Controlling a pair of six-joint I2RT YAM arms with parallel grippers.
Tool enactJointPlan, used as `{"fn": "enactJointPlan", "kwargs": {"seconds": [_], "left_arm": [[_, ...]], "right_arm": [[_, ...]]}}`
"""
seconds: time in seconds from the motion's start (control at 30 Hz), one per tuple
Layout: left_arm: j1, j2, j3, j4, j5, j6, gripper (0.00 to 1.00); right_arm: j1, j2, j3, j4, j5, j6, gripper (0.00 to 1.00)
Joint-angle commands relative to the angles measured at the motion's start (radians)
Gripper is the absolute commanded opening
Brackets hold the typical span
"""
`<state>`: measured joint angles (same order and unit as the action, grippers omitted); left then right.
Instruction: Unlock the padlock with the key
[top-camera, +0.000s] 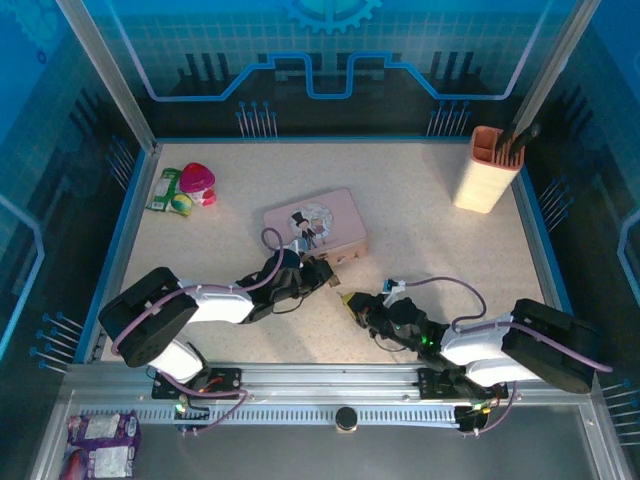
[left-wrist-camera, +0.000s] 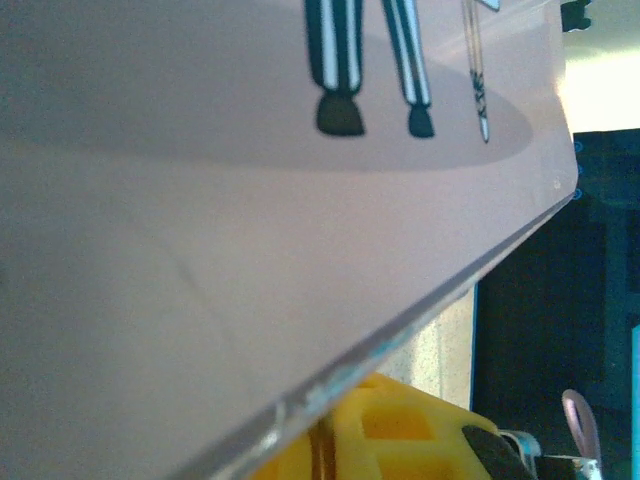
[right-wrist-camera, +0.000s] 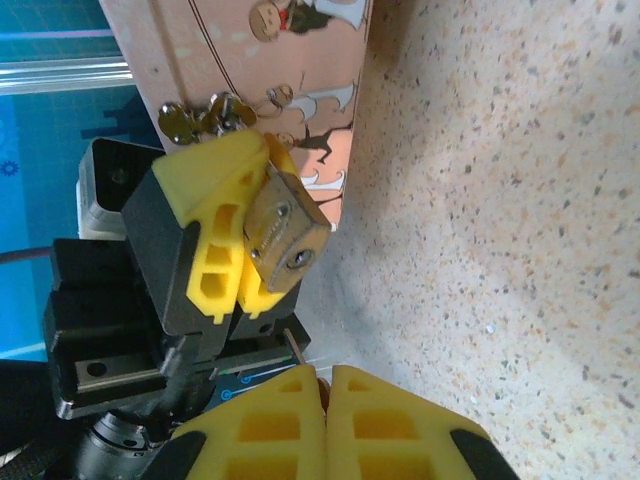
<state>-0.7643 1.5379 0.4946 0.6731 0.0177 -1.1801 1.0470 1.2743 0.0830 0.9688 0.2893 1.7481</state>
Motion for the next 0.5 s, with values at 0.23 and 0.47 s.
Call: {"fn": "enactJointPlan", "kwargs": {"seconds": [0.23,0.47], "left_arm": [[-0.023,-0.035,-0.003,0.244,-0.005,-0.053,0.00],[-0.023,-0.036,-0.013,0.260,-0.012,-0.065,0.00]], "right_arm": [[0.063,0.167,-0.030,0.320,0.164,0.053,0.00],[0.076,0.312,-0.032,0.455,0.184,0.101,0.00]]}}
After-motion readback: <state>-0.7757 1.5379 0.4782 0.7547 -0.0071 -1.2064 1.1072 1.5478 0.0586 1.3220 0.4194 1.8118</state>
